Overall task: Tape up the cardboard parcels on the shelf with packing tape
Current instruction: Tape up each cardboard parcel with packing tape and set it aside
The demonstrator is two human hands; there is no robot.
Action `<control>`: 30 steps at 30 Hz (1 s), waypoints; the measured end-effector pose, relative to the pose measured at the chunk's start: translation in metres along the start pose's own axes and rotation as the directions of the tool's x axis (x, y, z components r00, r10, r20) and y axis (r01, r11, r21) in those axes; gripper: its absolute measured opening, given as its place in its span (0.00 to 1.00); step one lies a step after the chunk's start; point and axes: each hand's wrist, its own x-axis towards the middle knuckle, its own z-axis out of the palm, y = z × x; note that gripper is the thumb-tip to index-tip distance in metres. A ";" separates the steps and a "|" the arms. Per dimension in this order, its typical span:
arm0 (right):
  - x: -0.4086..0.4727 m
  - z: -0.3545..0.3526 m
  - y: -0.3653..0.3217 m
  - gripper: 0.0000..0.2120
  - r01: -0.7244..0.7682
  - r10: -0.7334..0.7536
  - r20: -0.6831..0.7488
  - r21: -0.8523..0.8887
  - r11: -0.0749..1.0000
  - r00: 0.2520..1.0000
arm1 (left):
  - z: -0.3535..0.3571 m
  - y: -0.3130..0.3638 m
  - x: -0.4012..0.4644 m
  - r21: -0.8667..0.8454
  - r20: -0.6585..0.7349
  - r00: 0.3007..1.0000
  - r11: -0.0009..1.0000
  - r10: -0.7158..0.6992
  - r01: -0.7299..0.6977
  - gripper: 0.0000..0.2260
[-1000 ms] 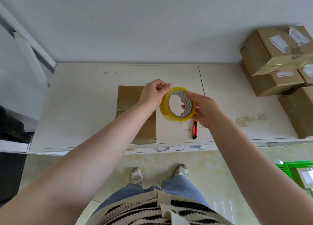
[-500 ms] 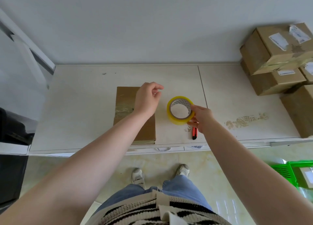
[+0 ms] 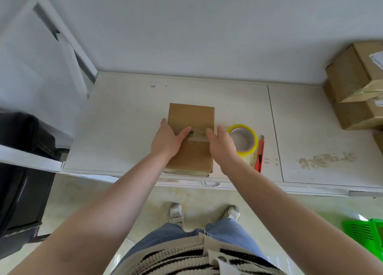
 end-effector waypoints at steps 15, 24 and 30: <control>0.025 0.030 0.021 0.15 0.061 -0.061 -0.086 -0.009 0.998 0.994 | 0.019 0.008 -0.003 0.589 -0.098 0.865 0.729 0.492 -0.348 0.34; 0.031 0.032 0.029 0.17 0.084 -0.080 -0.114 0.030 0.996 0.990 | 0.042 0.021 0.015 0.663 0.077 0.817 0.583 0.572 -0.470 0.30; 0.032 0.031 0.031 0.18 0.092 -0.087 -0.113 0.034 0.995 0.990 | 0.041 0.023 0.013 0.672 0.080 0.814 0.571 0.576 -0.471 0.30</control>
